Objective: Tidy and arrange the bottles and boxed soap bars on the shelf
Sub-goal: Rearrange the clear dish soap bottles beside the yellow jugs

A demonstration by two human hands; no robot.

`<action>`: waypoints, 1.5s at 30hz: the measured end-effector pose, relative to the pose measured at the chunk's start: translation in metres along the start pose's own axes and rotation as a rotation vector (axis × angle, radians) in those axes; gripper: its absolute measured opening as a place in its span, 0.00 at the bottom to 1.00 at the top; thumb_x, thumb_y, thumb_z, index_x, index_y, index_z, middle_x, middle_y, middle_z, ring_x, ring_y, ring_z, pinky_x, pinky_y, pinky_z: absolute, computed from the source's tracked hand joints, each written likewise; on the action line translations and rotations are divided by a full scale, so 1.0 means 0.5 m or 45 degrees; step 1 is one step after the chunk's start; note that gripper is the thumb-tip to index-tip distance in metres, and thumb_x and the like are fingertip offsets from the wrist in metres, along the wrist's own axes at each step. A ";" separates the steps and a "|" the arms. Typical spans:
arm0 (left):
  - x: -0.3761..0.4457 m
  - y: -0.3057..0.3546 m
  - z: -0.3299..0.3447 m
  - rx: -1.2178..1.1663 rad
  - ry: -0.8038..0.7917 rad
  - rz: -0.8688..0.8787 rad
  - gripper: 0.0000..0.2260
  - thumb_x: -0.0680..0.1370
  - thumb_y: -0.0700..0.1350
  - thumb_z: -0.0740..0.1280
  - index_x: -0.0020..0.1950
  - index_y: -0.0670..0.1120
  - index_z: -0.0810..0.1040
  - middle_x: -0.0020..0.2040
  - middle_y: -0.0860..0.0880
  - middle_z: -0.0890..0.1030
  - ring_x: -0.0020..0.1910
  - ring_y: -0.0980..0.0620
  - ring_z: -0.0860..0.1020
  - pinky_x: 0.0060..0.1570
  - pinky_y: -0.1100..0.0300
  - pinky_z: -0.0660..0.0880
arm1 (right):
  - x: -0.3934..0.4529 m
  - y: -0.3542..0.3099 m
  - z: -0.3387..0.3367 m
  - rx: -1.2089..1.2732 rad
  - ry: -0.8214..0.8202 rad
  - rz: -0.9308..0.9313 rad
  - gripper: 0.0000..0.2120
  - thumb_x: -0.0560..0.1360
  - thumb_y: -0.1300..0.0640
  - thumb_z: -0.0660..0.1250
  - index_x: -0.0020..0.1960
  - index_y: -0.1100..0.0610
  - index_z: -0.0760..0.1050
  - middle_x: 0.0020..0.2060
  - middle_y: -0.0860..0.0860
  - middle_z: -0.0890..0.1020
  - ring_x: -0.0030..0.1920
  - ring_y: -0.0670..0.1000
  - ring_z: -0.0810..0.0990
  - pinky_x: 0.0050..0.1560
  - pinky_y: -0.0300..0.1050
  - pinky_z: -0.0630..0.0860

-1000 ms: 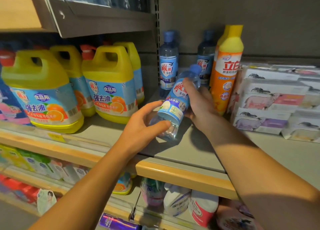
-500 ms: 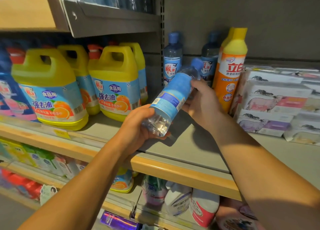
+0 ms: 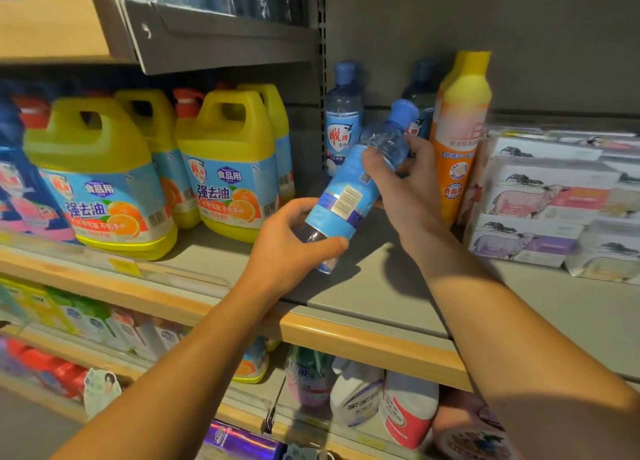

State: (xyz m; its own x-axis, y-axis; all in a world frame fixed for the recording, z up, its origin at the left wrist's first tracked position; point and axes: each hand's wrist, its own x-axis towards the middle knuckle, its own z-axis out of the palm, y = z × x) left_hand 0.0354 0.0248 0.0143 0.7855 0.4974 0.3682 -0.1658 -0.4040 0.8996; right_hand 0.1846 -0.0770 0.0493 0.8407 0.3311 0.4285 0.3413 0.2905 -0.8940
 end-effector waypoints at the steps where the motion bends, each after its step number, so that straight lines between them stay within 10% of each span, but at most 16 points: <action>1: 0.002 0.001 -0.005 -0.122 -0.033 -0.043 0.22 0.68 0.44 0.78 0.59 0.48 0.79 0.50 0.50 0.84 0.49 0.51 0.83 0.43 0.59 0.80 | -0.001 0.000 0.000 0.044 -0.069 0.020 0.20 0.74 0.47 0.71 0.62 0.46 0.68 0.51 0.42 0.80 0.47 0.40 0.83 0.41 0.40 0.81; 10: 0.009 0.010 -0.039 -0.877 -0.445 -0.456 0.24 0.62 0.57 0.76 0.52 0.43 0.84 0.47 0.38 0.84 0.41 0.43 0.84 0.37 0.53 0.81 | -0.003 -0.012 -0.002 0.614 -0.471 0.324 0.16 0.81 0.58 0.59 0.68 0.53 0.71 0.57 0.55 0.81 0.57 0.56 0.82 0.55 0.54 0.79; 14: 0.010 0.002 -0.027 -0.820 -0.237 -0.388 0.18 0.72 0.52 0.65 0.56 0.43 0.80 0.49 0.41 0.83 0.44 0.47 0.84 0.38 0.52 0.82 | -0.003 -0.017 -0.009 0.512 -0.420 0.262 0.21 0.78 0.58 0.62 0.71 0.55 0.68 0.61 0.58 0.79 0.60 0.58 0.81 0.58 0.57 0.78; 23: -0.004 0.001 0.001 0.015 -0.010 0.057 0.25 0.67 0.41 0.79 0.62 0.48 0.76 0.53 0.49 0.83 0.50 0.54 0.82 0.46 0.62 0.80 | -0.014 -0.022 0.004 0.025 -0.130 -0.135 0.21 0.74 0.52 0.70 0.64 0.43 0.71 0.58 0.48 0.82 0.57 0.48 0.82 0.54 0.56 0.81; 31: 0.004 0.008 -0.023 -0.691 -0.287 -0.272 0.28 0.67 0.48 0.72 0.62 0.35 0.75 0.52 0.35 0.81 0.47 0.39 0.82 0.47 0.44 0.81 | -0.007 -0.012 0.010 0.158 -0.309 0.113 0.20 0.77 0.51 0.66 0.68 0.42 0.69 0.55 0.48 0.83 0.53 0.49 0.84 0.48 0.50 0.83; 40: 0.012 -0.005 -0.014 -0.468 -0.327 -0.432 0.32 0.65 0.60 0.72 0.61 0.40 0.77 0.50 0.41 0.84 0.48 0.45 0.84 0.46 0.52 0.81 | 0.001 0.017 0.004 0.026 -0.175 0.406 0.05 0.75 0.46 0.69 0.49 0.45 0.77 0.39 0.45 0.85 0.40 0.46 0.86 0.35 0.45 0.81; 45: 0.007 -0.002 -0.015 -0.405 -0.420 -0.275 0.14 0.69 0.58 0.71 0.48 0.51 0.86 0.48 0.47 0.86 0.48 0.50 0.84 0.45 0.59 0.80 | -0.005 0.006 0.004 0.003 -0.255 0.374 0.08 0.75 0.44 0.68 0.51 0.46 0.77 0.40 0.45 0.85 0.42 0.47 0.86 0.41 0.47 0.83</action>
State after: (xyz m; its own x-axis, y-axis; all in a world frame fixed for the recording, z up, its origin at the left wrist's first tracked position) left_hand 0.0338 0.0327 0.0163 0.9600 0.2540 0.1179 -0.1117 -0.0388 0.9930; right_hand 0.1826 -0.0749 0.0456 0.8034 0.5705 0.1704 0.0958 0.1585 -0.9827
